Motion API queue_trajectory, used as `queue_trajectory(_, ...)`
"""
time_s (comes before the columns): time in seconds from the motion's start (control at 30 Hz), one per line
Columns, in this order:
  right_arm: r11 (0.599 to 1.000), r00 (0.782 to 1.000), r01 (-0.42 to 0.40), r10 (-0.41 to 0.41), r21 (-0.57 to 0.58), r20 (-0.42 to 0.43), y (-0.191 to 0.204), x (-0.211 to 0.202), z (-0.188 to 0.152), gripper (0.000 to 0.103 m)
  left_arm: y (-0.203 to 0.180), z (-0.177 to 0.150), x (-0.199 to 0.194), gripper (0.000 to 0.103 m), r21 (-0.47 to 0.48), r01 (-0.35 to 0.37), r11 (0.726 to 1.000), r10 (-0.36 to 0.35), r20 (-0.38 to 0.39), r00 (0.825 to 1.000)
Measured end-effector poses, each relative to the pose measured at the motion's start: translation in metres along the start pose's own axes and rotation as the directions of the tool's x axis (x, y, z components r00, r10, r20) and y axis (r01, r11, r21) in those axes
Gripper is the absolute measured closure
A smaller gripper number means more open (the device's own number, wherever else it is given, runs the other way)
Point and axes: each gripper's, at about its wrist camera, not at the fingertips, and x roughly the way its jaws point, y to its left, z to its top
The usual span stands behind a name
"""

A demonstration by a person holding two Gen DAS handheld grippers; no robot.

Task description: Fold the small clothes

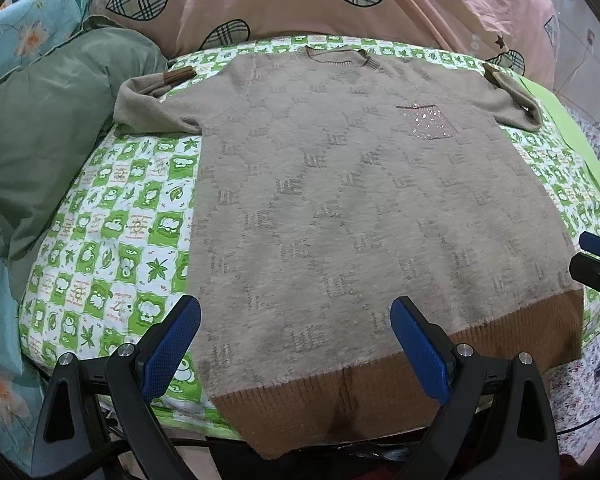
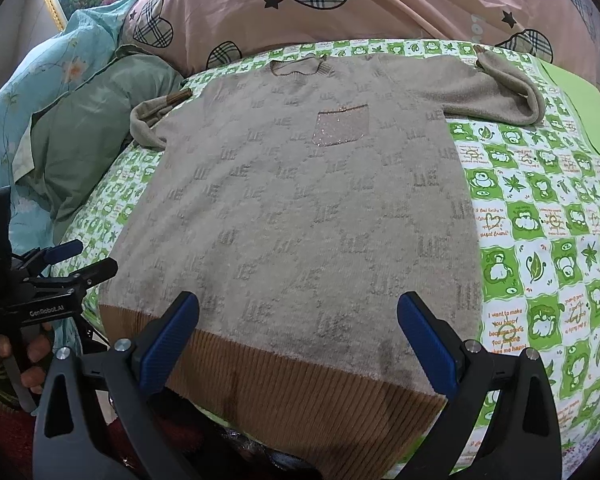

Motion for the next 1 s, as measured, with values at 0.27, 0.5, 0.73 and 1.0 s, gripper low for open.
queue_trajectory(0.27, 0.999, 1.000, -0.015, 0.015, 0.044, 0.007, -0.018, 0.009, 0.007, 0.012, 0.003, 0.009, 0.012, 0.007, -0.032, -0.015, 0.999, 0.017, 0.045, 0.999)
queue_trajectory(0.5, 0.999, 0.999, 0.012, -0.015, 0.053, 0.043, -0.044, 0.015, 0.036, 0.012, 0.012, 0.017, 0.024, 0.007, -0.070, 0.002, 0.998, 0.001, 0.040, 0.999)
queue_trajectory(0.73, 0.990, 0.983, 0.121, -0.129, 0.066, 0.129, -0.109, 0.026, 0.110, 0.014, 0.013, 0.025, 0.041, 0.007, -0.090, 0.018, 0.996, -0.021, -0.043, 0.999)
queue_trajectory(1.0, 0.971, 0.954, 0.209, -0.229, 0.118, 0.193, -0.181, 0.055, 0.200, 0.030, 0.008, 0.034, 0.060, 0.007, -0.085, 0.001, 0.996, -0.007, -0.067, 0.998)
